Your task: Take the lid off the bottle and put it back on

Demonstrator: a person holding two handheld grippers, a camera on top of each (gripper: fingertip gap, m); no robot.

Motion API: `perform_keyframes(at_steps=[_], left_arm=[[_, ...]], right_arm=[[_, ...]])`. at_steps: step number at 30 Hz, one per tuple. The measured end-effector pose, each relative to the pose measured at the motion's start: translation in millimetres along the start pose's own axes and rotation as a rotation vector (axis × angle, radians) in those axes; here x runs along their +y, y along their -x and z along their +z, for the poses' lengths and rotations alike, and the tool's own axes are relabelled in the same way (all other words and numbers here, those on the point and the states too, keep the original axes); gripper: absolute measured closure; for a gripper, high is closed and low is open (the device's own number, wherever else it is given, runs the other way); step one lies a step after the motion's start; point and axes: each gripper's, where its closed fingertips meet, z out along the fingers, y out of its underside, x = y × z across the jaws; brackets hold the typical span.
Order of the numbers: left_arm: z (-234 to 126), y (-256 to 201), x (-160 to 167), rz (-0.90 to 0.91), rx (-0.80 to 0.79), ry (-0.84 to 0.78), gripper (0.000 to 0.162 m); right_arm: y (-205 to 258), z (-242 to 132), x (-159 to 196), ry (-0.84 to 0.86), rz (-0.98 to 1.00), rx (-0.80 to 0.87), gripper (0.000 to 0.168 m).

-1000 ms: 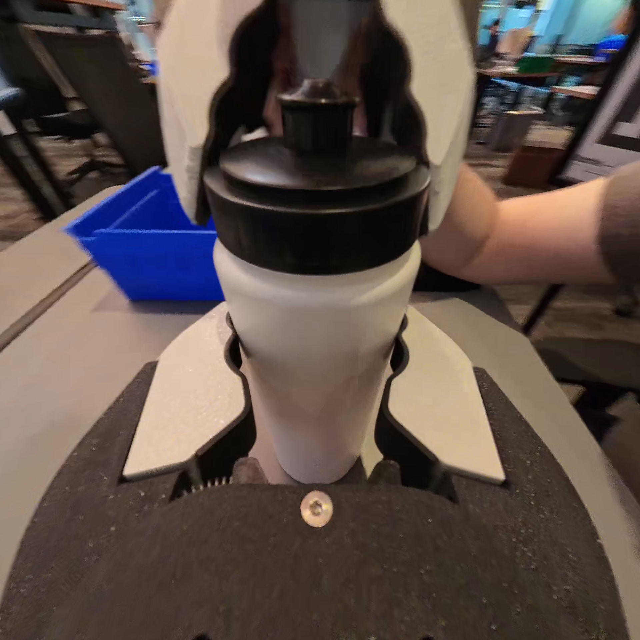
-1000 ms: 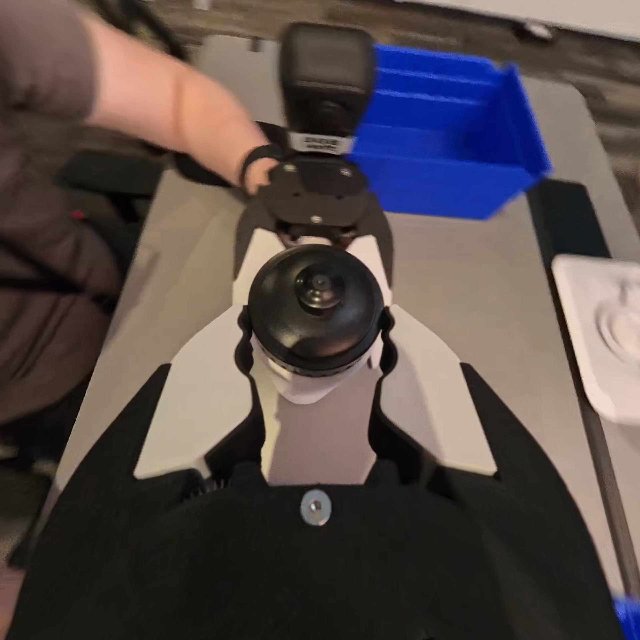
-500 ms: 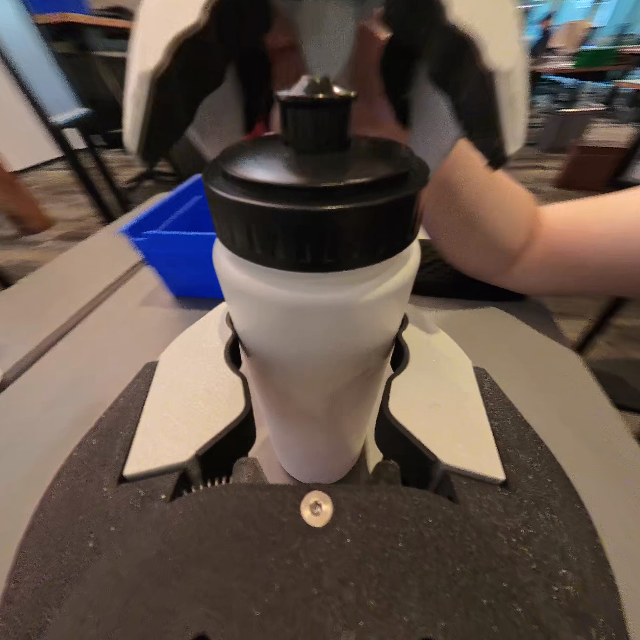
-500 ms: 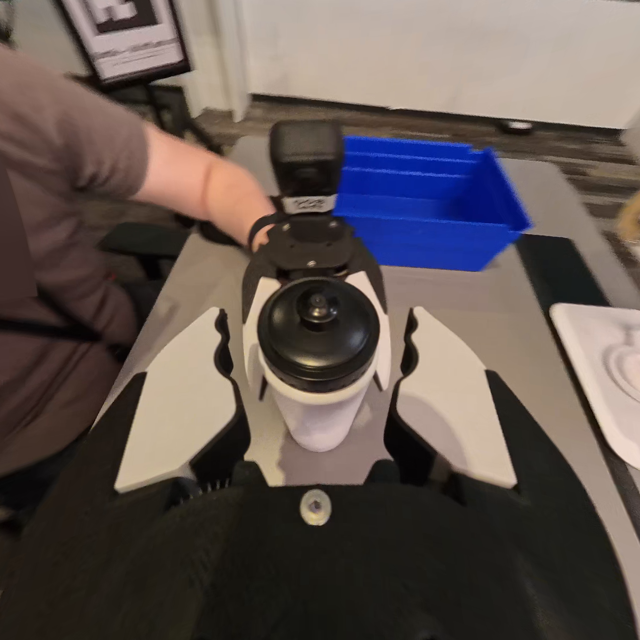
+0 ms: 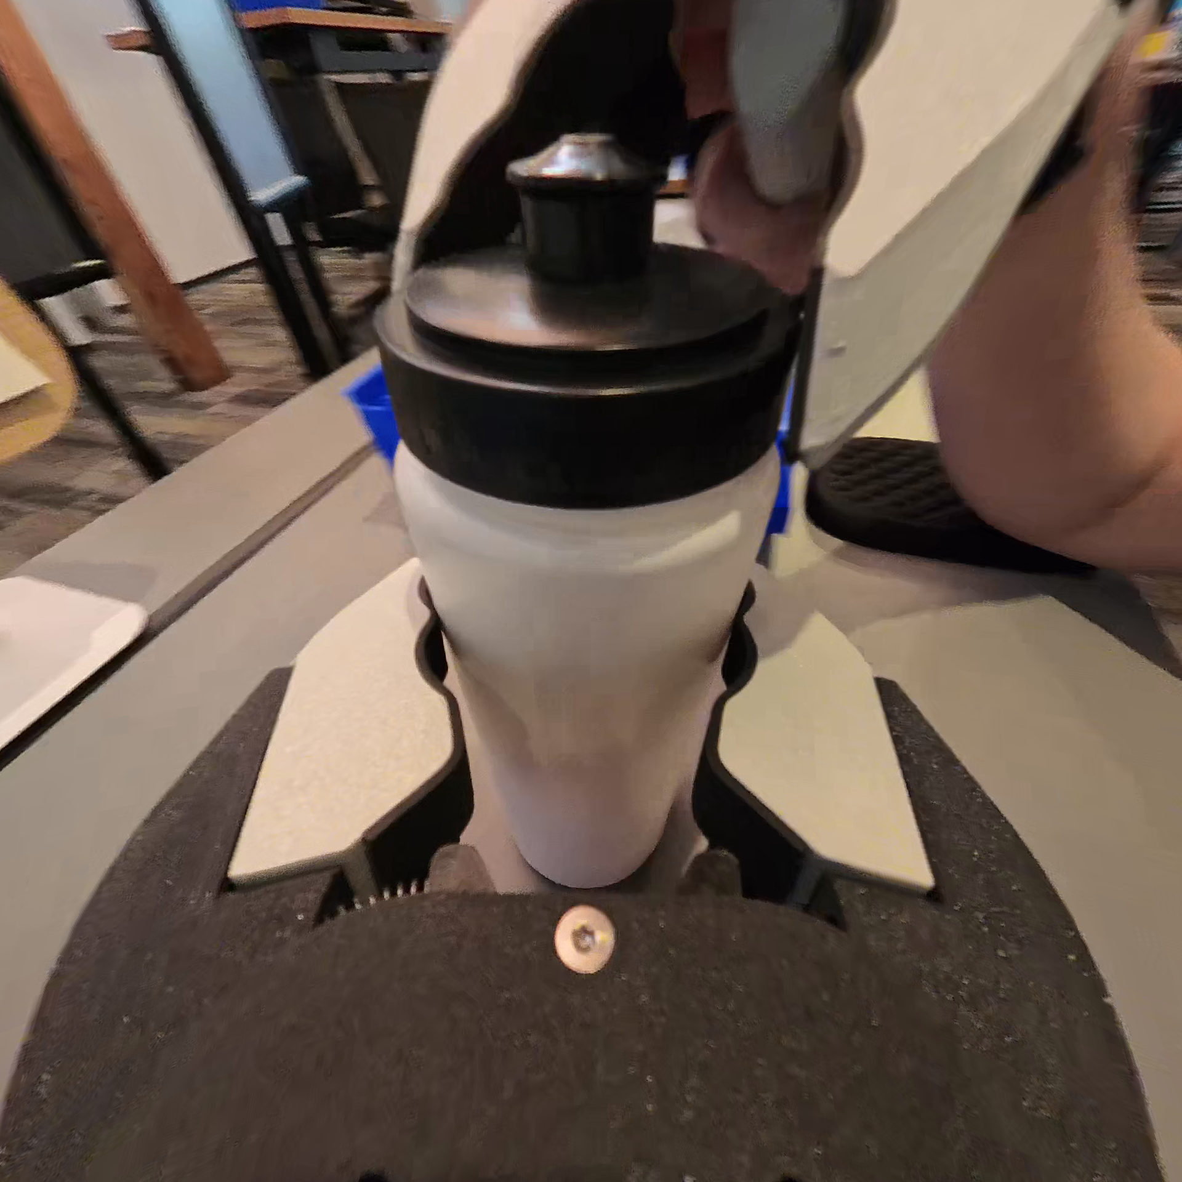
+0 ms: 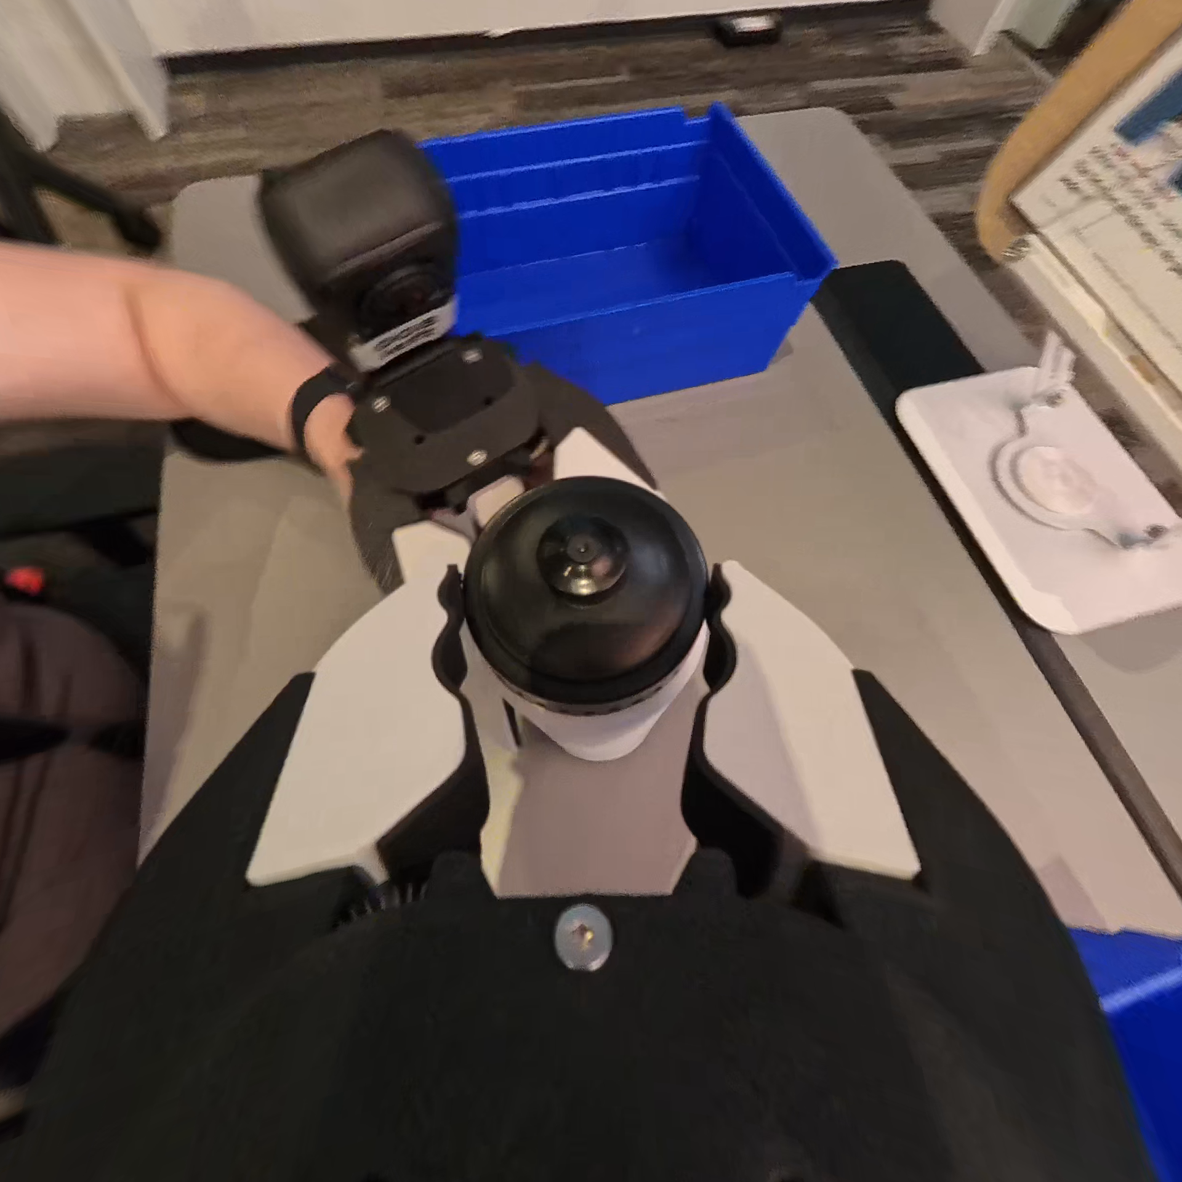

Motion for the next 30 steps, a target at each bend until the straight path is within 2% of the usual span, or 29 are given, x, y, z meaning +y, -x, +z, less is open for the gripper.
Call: perform_keyframes(at_steps=[3, 6, 9, 12, 15, 16, 17, 21, 25, 27, 30], left_arm=[[1, -34, -2, 0.028, 0.219, -0.017, 0.076], [-6, -71, -4, 0.098, 0.422, -0.038, 0.076], [-16, -102, -3, 0.088, 0.609, -0.032, 0.076], [-16, -107, -4, 0.108, 0.607, -0.040, 0.076], [-10, -91, -4, 0.104, 0.512, -0.027, 0.076], [-6, -80, -4, 0.087, 0.454, -0.023, 0.076], [-3, -68, -4, 0.065, 0.393, -0.020, 0.076], [1, -13, -2, -0.019, 0.097, -0.028, 0.076], [-8, 29, 3, -0.072, -0.146, -0.011, 0.076], [-11, 38, 5, -0.095, -0.196, -0.007, 0.076], [-12, 41, 5, -0.104, -0.223, -0.004, 0.076]], right_arm=[[28, -13, 7, -0.014, -0.139, -0.222, 0.093], [62, -27, 13, -0.102, -0.307, -0.465, 0.095], [87, -34, 16, -0.142, -0.320, -0.660, 0.096], [91, -35, 15, -0.166, -0.323, -0.703, 0.095], [77, -28, 11, -0.158, -0.316, -0.587, 0.092], [67, -24, 7, -0.165, -0.304, -0.511, 0.085], [56, -21, 0, -0.186, -0.290, -0.430, 0.079], [5, -14, -32, -0.307, -0.161, -0.089, 0.077], [-17, -5, -41, -0.315, -0.149, 0.144, 0.074], [-21, 1, -39, -0.276, -0.122, 0.204, 0.074], [-21, 16, -27, -0.192, -0.051, 0.195, 0.076]])
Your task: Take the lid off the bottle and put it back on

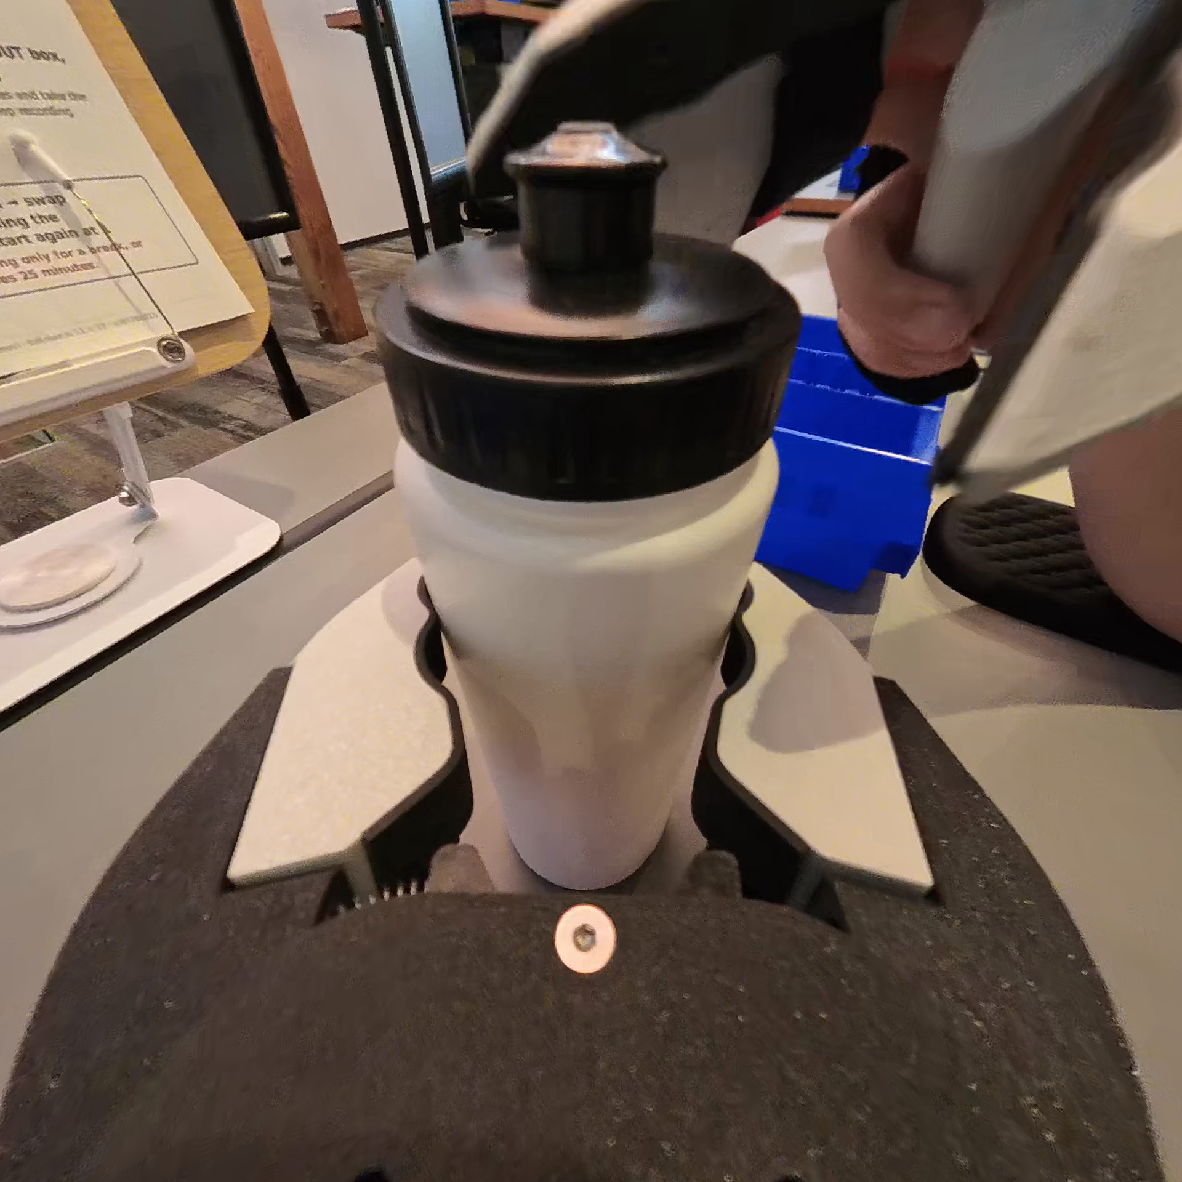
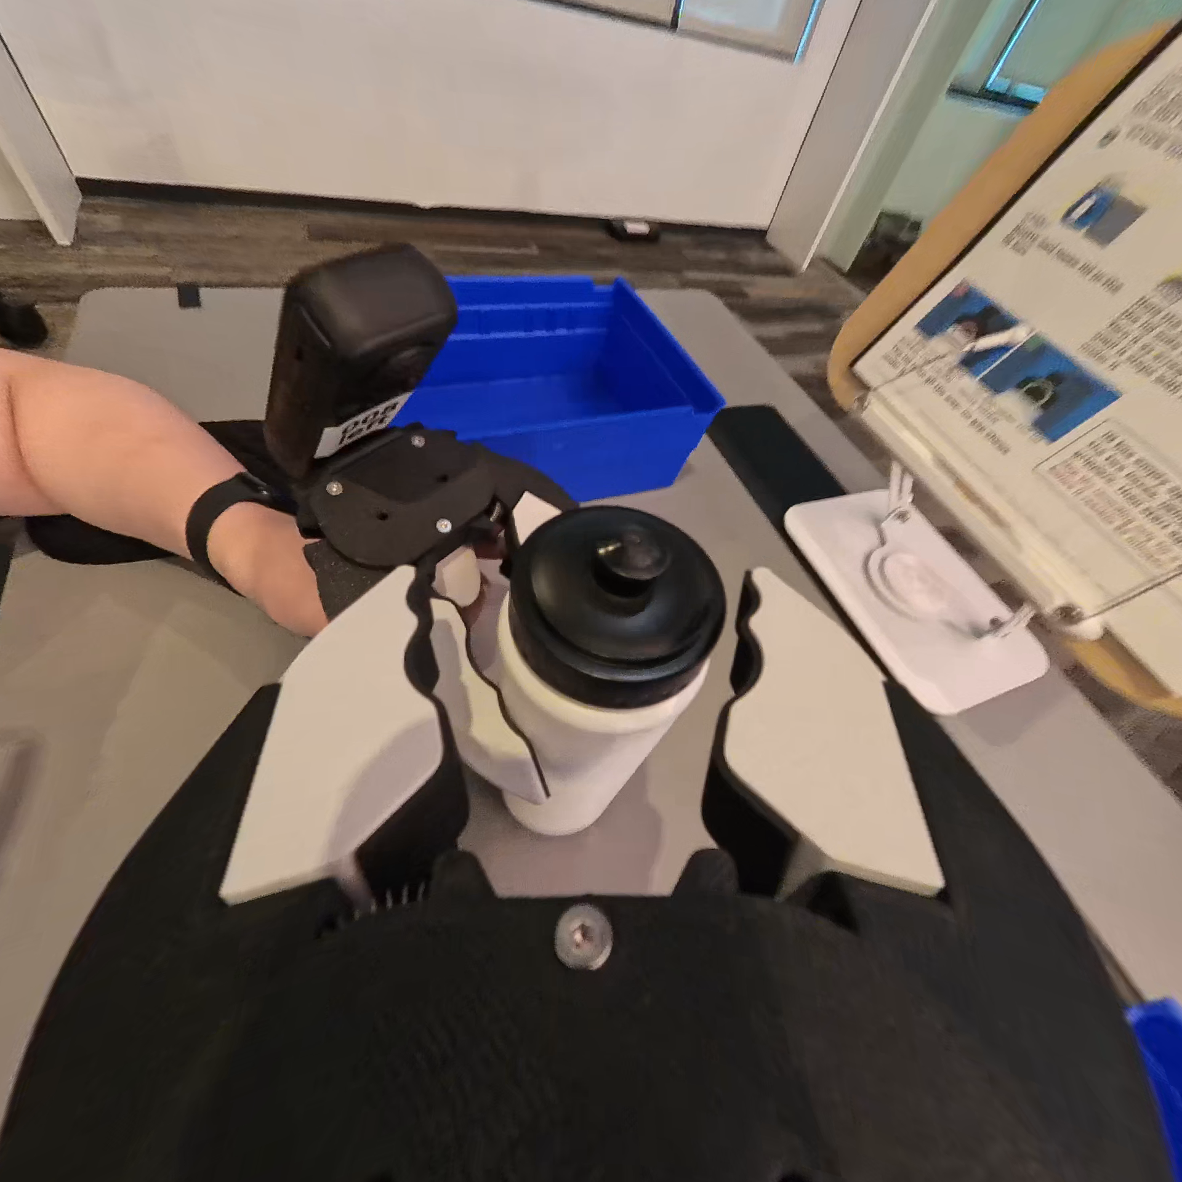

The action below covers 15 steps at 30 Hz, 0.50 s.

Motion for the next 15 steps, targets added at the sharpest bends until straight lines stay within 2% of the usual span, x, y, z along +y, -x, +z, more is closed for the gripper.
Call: perform_keyframes(at_steps=[3, 8, 11, 15], left_arm=[[0, -4, 0, 0.016, 0.019, 0.008, 0.076], [1, -30, 1, 0.031, 0.218, 0.014, 0.076], [-3, -57, 1, 0.066, 0.401, 0.005, 0.076], [-18, -96, 3, 0.084, 0.662, -0.006, 0.076]], right_arm=[[-8, 0, 5, 0.014, -0.008, 0.026, 0.099], [7, -16, 9, 0.009, -0.072, -0.195, 0.099], [29, -34, 11, -0.076, -0.182, -0.408, 0.102], [58, -54, 11, -0.182, -0.168, -0.686, 0.102]])
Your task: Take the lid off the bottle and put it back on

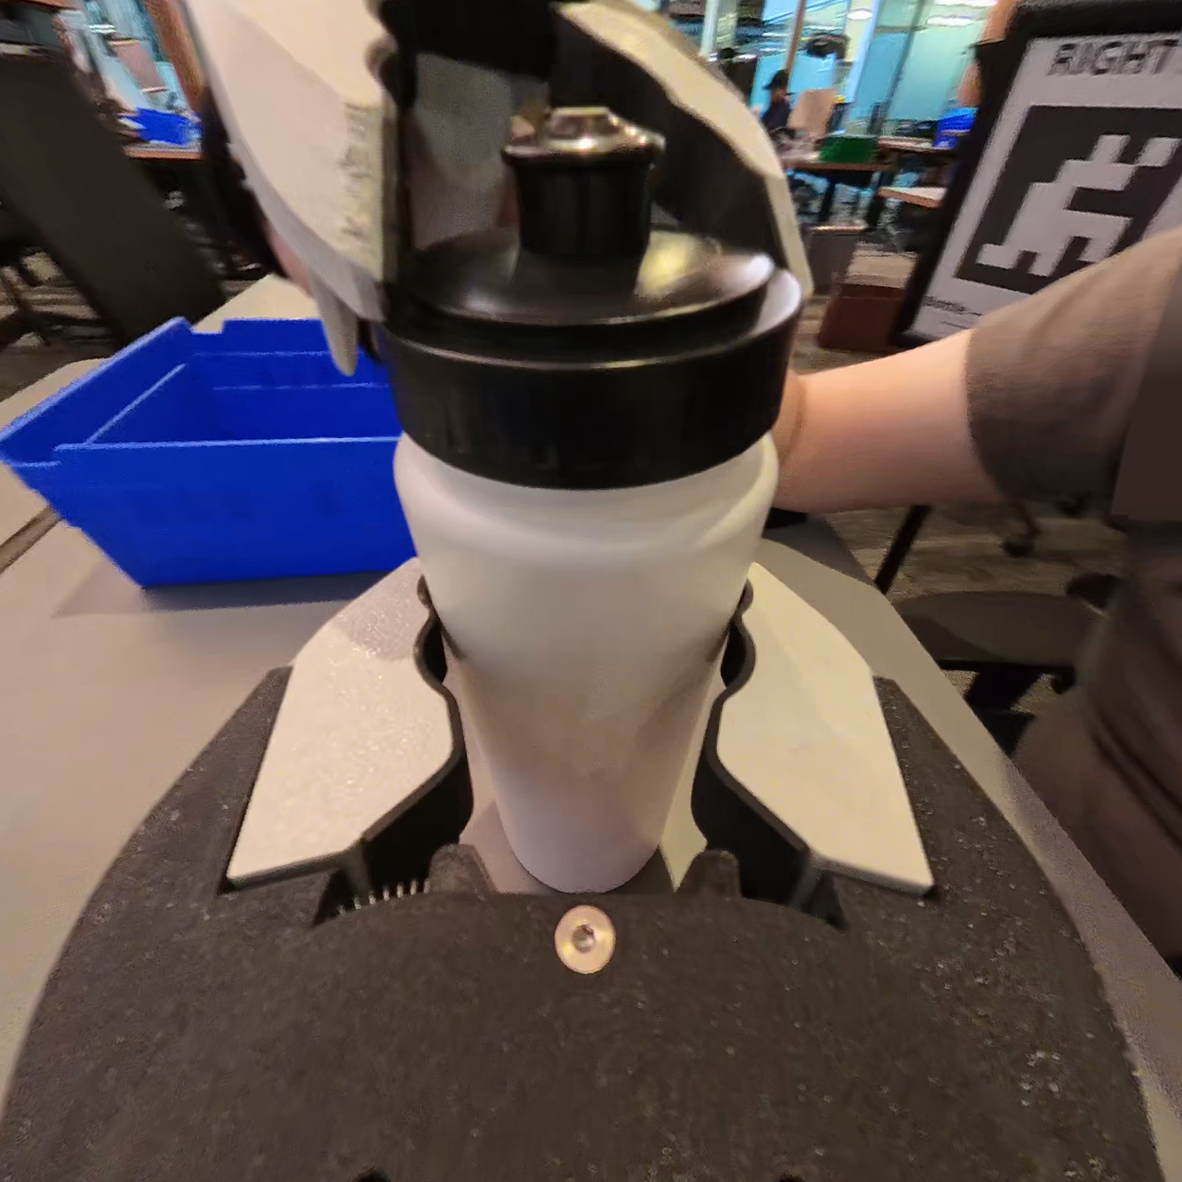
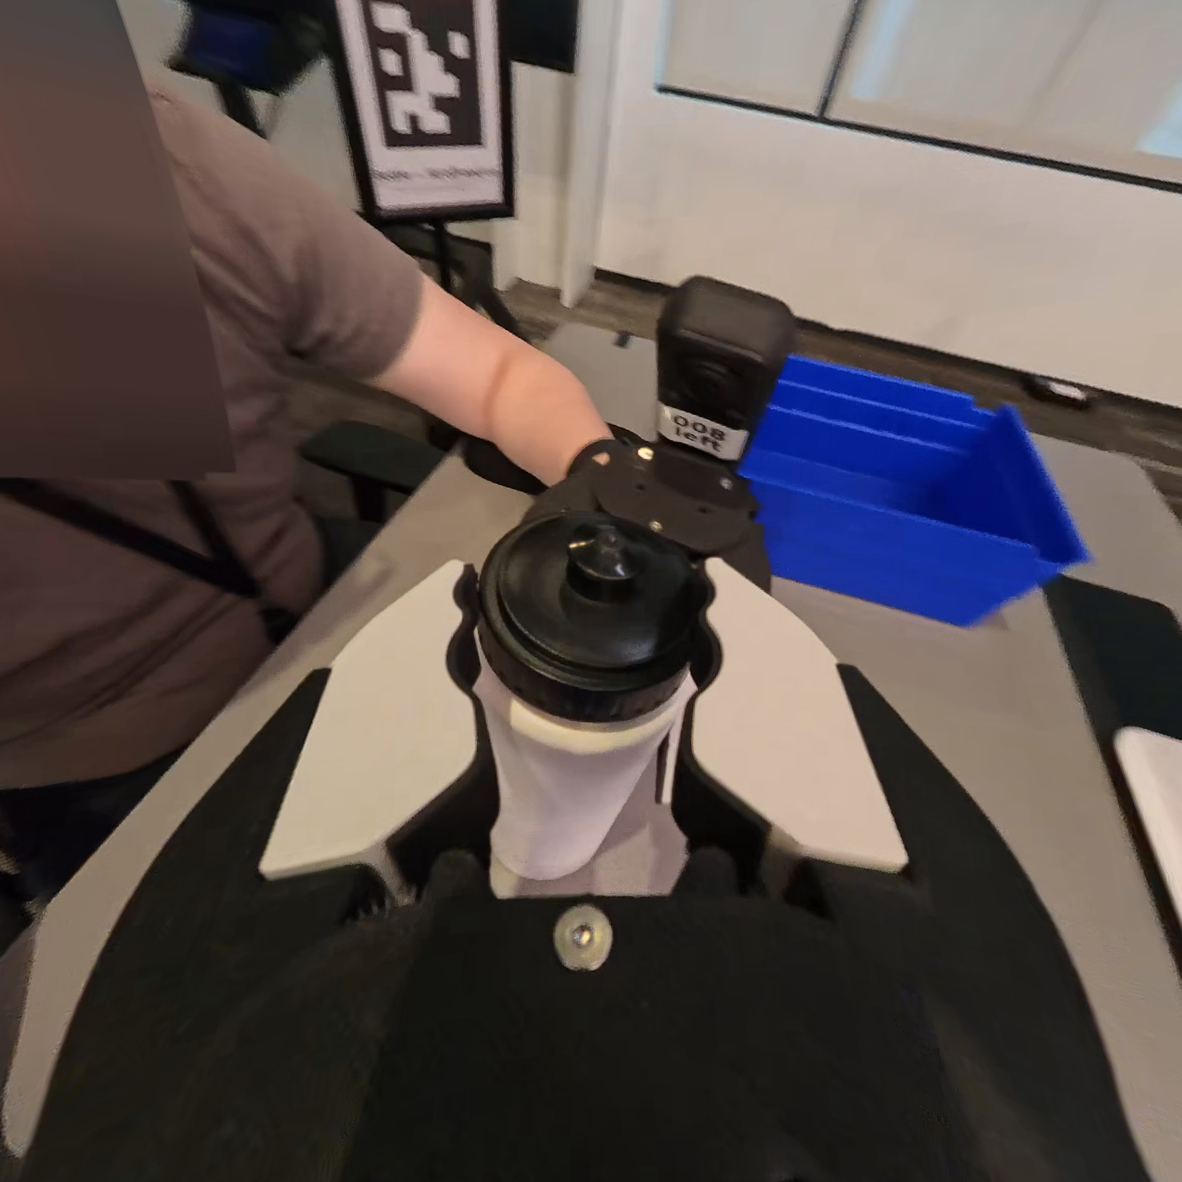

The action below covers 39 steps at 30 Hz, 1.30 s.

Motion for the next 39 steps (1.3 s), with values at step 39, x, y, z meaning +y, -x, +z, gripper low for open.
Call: perform_keyframes(at_steps=[39], left_arm=[[-12, 41, 1, -0.026, -0.234, 0.000, 0.076]], right_arm=[[-44, -5, 19, 0.116, 0.253, 0.242, 0.091]])
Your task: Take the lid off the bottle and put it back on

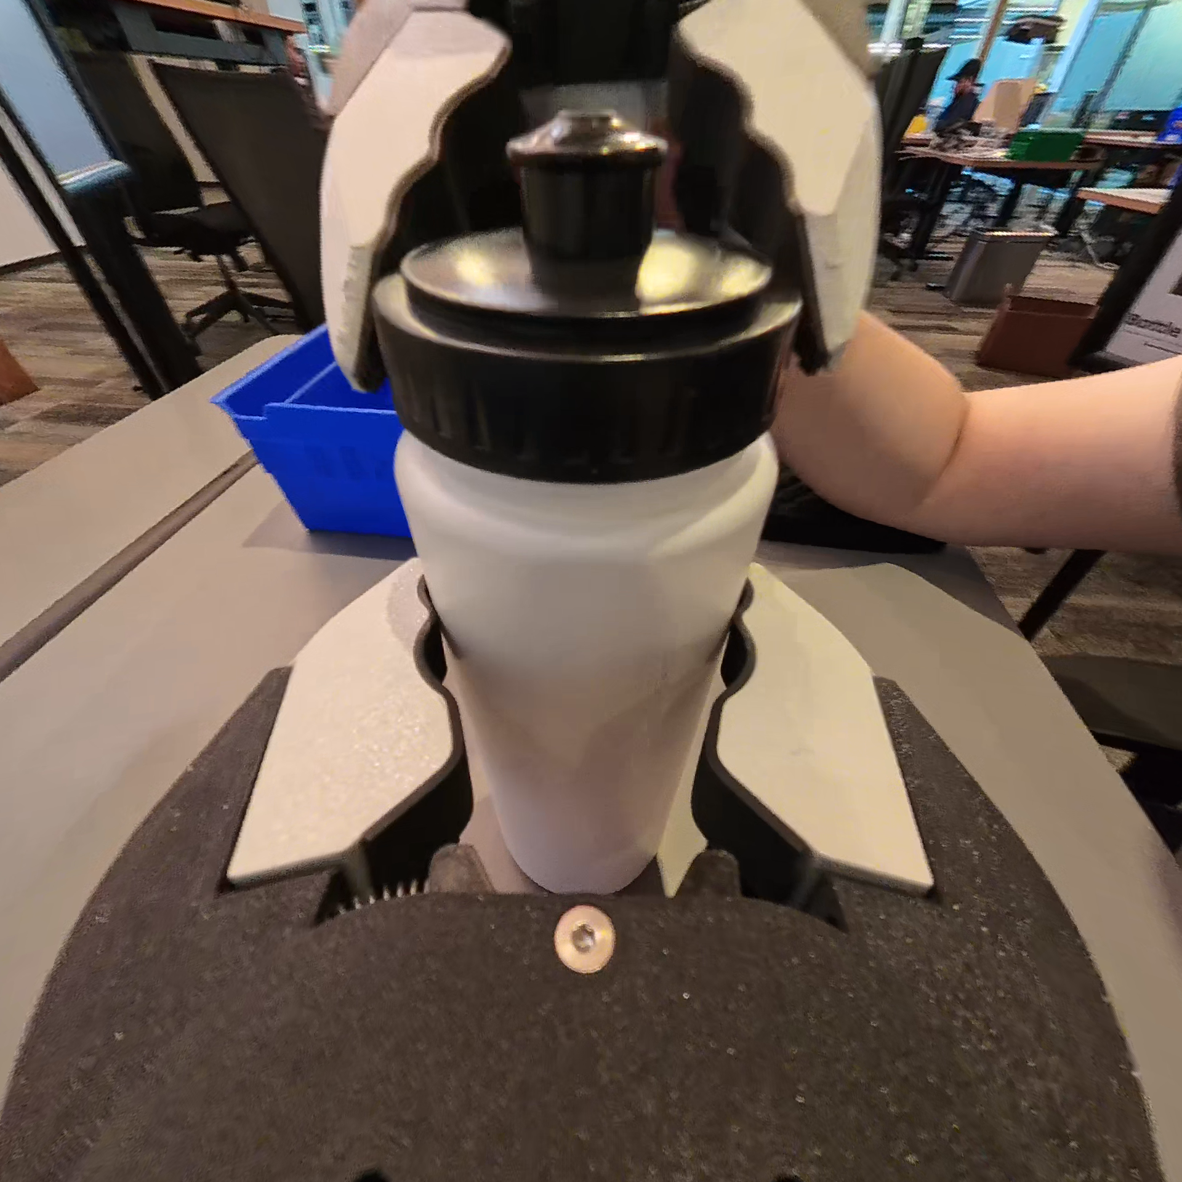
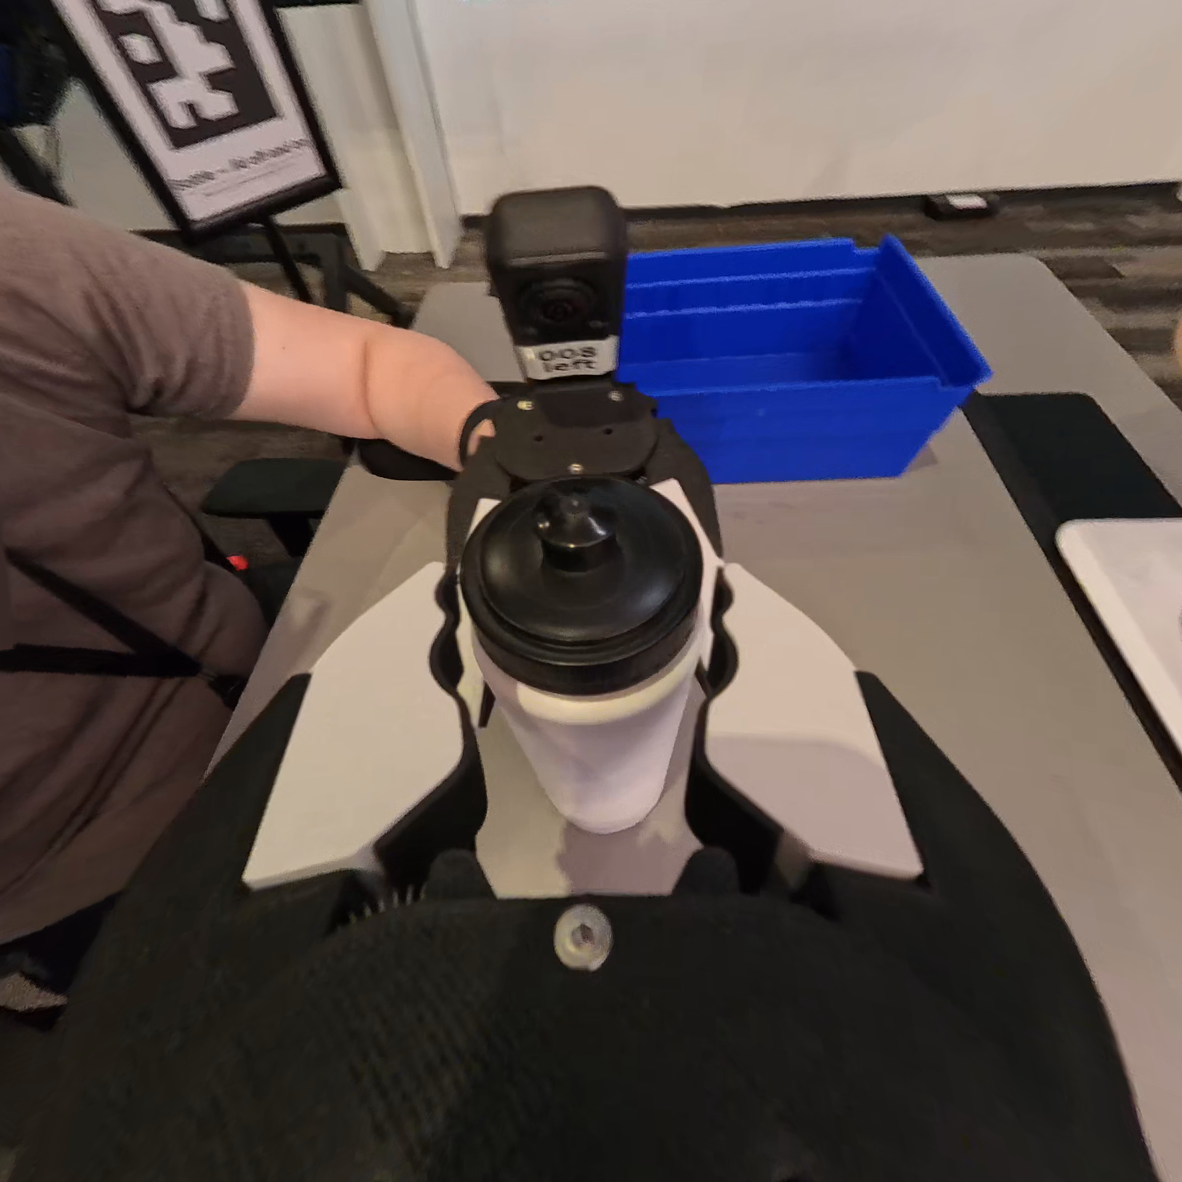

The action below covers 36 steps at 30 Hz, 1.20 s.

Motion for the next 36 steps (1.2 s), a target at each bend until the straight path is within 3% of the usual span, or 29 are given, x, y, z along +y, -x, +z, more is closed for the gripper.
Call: perform_keyframes(at_steps=[2, 7, 13, 16, 20, 24, 30, 34, 36], left_arm=[[-1, 10, 0, -0.011, -0.072, -0.002, 0.076], [-11, 39, 1, -0.050, -0.305, -0.004, 0.076], [-18, 49, 3, -0.067, -0.435, 0.030, 0.076], [-18, 49, 4, -0.067, -0.434, 0.032, 0.076], [-15, 46, 3, -0.056, -0.386, 0.027, 0.076], [-7, 30, 2, -0.043, -0.220, 0.020, 0.076], [-2, -7, 1, 0.000, 0.079, 0.013, 0.076], [-1, 1, 0, -0.038, 0.026, 0.001, 0.076], [-3, 15, 0, -0.047, -0.066, 0.002, 0.076]], right_arm=[[-13, 2, -2, 0.037, 0.024, 0.141, 0.081], [-32, 8, -3, 0.122, 0.069, 0.468, 0.079], [-45, 9, -2, 0.114, 0.120, 0.655, 0.080], [-41, 14, -3, 0.093, 0.148, 0.590, 0.095], [-37, 12, -1, 0.122, 0.107, 0.502, 0.095], [-23, 6, 1, 0.122, -0.017, 0.287, 0.095], [8, 2, 3, -0.018, -0.099, -0.068, 0.095], [-6, 3, 4, -0.020, -0.058, -0.008, 0.094], [-23, 4, 4, -0.010, -0.051, 0.115, 0.080]])
